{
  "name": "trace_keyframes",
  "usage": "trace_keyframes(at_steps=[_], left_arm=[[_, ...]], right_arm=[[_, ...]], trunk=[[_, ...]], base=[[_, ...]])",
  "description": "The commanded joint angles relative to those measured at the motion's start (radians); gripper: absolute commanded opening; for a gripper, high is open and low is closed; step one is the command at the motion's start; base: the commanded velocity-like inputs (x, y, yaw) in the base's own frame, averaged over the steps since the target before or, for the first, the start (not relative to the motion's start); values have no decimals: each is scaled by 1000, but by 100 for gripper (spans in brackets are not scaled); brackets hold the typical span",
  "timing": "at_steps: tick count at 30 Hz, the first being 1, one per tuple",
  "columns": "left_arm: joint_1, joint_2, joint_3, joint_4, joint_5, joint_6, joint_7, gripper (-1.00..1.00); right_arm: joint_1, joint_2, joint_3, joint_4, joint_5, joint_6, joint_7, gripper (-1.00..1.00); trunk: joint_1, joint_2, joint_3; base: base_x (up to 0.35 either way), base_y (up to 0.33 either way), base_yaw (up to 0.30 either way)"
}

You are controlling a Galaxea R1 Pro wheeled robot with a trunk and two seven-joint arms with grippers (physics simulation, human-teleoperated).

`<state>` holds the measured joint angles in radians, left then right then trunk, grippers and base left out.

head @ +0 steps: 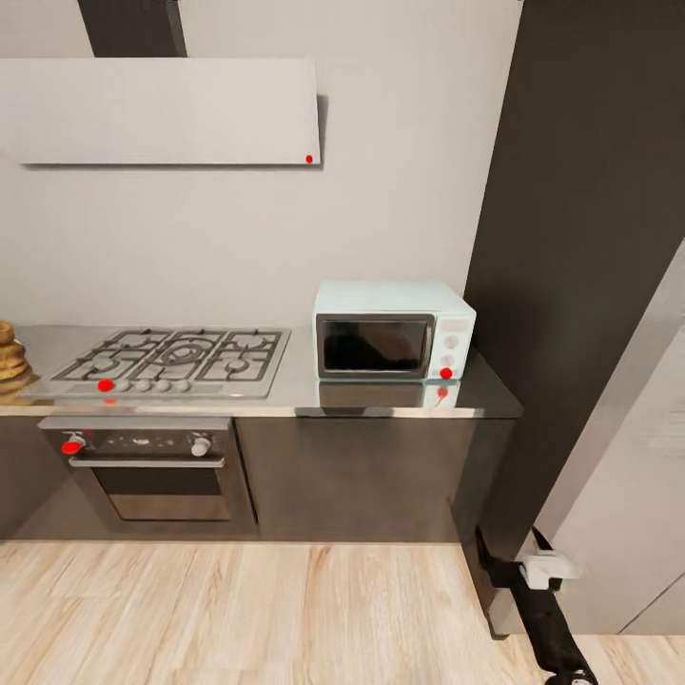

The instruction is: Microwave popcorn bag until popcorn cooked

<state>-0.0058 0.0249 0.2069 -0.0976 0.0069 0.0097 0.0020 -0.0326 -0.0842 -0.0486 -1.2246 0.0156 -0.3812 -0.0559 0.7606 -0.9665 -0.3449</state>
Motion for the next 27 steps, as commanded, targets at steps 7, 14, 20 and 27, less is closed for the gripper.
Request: trace_keyframes(at_steps=[7,14,20,27], left_arm=[[0,0,3,-1,1,1,0,100],[0,-3,3,-1,1,0,0,100],[0,-2,3,-1,1,0,0,100],[0,-3,1,-1,1,-2,-2,100]], right_arm=[[-203,0,1,-22,-3,179,-5,100],[-236,0,1,-27,-3,193,-5,100],[-240,0,1,-40,-3,194,-4,100],[-240,0,2,-41,-4,193,-2,100]], trunk=[[-27,49,21],[-54,98,43],[-77,140,62],[-92,168,74]], base=[[0,0,0],[0,0,0],[0,0,0],[0,0,0]])
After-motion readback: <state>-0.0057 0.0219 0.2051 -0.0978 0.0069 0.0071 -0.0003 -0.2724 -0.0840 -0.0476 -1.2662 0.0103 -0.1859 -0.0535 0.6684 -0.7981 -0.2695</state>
